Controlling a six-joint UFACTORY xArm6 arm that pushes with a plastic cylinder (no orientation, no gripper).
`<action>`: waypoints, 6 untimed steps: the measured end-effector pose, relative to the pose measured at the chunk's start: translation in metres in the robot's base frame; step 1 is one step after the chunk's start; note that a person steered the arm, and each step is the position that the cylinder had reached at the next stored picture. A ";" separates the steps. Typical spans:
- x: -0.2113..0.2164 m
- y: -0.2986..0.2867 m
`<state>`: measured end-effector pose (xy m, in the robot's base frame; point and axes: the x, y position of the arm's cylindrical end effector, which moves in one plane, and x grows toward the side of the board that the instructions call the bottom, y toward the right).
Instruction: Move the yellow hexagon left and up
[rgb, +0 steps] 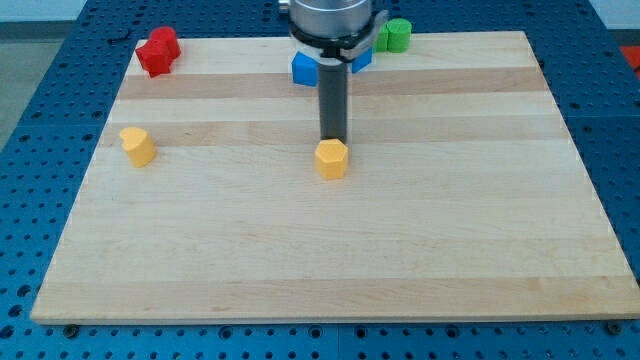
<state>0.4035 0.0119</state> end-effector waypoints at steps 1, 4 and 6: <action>0.002 0.039; 0.035 -0.047; 0.011 -0.113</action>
